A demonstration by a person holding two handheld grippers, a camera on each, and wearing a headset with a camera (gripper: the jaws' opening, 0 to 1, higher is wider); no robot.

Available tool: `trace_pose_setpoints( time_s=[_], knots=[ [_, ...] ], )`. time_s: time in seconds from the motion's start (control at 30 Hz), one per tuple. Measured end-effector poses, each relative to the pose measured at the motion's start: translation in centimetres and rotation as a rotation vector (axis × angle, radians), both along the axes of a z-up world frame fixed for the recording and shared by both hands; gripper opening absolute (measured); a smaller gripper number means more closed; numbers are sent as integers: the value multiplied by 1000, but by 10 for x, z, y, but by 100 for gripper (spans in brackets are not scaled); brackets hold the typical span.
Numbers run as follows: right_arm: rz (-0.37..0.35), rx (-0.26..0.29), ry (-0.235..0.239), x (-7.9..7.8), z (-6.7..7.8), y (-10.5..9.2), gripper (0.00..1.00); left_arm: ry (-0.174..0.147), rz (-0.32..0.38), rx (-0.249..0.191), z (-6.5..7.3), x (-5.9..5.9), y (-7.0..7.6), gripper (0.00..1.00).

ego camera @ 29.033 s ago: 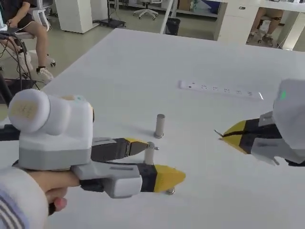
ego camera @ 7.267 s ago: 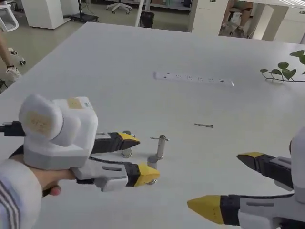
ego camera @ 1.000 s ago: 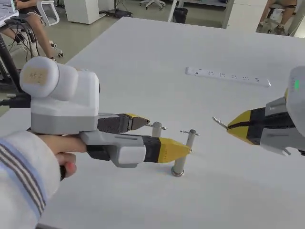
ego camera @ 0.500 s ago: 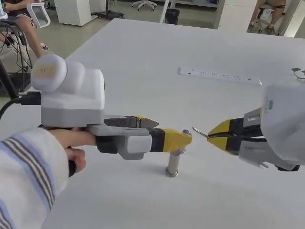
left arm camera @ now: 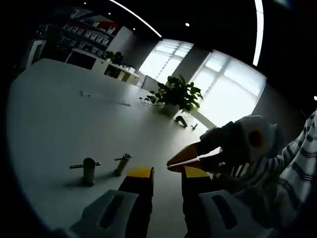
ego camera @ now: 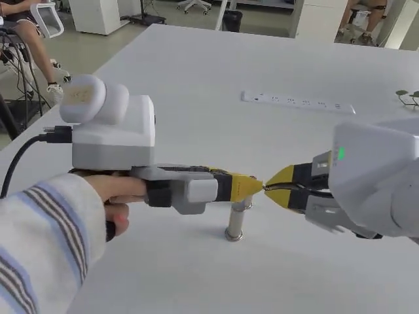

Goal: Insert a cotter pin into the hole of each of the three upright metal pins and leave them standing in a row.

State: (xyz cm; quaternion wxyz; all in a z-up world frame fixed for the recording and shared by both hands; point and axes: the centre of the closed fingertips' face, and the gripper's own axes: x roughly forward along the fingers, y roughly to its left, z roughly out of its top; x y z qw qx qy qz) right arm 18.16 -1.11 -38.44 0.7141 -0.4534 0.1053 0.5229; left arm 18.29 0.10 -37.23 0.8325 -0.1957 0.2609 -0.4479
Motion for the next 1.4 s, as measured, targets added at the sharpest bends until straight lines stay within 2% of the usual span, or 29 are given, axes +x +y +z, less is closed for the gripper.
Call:
trace_pose_setpoints(
  time_s=[0.1,0.23,0.47,0.7,0.8,0.9,1.0,1.13,1.23,1.33,1.37,1.4],
  knots=[
    [11,-10,-14,-1,1,2,0,24,-10,-20,1,-2,-2,13],
    [23,-20,-20,-2,1,4,0,36,-13,-28,1,-3,-4,5],
    [37,-28,-27,-4,2,7,0,45,-8,-24,-2,-2,-2,0],
    [43,-39,-28,-6,0,8,0,60,-9,-20,-5,-3,-1,0],
    [51,-42,-27,-8,0,10,0,91,-19,-21,-8,-5,-1,0],
    [59,-47,-36,-9,0,11,0,93,-17,-22,-7,-5,0,0],
    [60,-47,-36,-8,1,11,0,81,-10,-18,-6,-5,0,0],
    [67,-49,-41,-8,1,12,0,85,3,-13,-6,-5,1,0],
    [77,-46,-39,-8,0,13,0,67,-2,6,-6,-6,1,0],
    [88,-34,-34,-10,0,14,0,65,-7,14,-7,-7,2,0],
    [85,-28,-33,-10,0,14,0,60,-10,22,-7,-7,3,0],
    [86,-21,-46,-8,1,14,8,60,-1,34,-9,-6,5,0]
  ],
)
